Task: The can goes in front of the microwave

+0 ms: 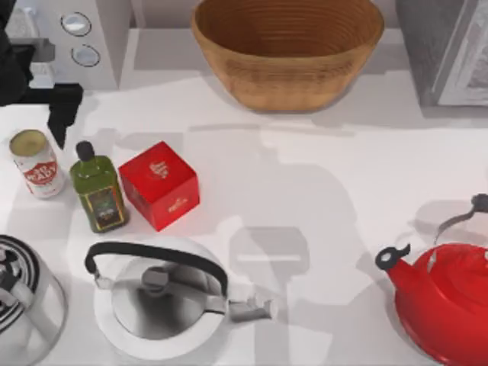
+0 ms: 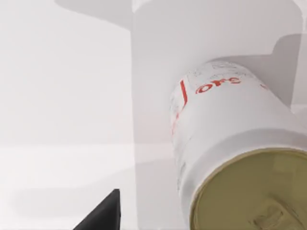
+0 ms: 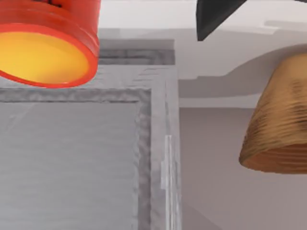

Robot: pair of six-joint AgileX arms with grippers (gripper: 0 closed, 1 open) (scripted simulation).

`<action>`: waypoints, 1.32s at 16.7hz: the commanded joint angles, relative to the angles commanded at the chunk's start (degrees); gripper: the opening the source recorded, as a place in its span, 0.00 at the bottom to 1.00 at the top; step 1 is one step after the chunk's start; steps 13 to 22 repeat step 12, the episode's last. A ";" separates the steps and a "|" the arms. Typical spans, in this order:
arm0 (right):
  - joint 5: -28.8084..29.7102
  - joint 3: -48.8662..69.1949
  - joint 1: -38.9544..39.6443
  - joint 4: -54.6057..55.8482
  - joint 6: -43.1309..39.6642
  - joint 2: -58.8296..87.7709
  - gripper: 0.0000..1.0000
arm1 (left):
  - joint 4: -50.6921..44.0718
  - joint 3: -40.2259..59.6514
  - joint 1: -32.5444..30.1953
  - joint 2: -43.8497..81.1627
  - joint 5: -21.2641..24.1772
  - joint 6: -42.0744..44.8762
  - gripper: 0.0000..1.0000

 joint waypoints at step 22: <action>0.00 0.00 0.00 0.00 0.00 0.00 1.00 | -8.93 8.74 -0.15 -0.16 0.00 -0.07 1.00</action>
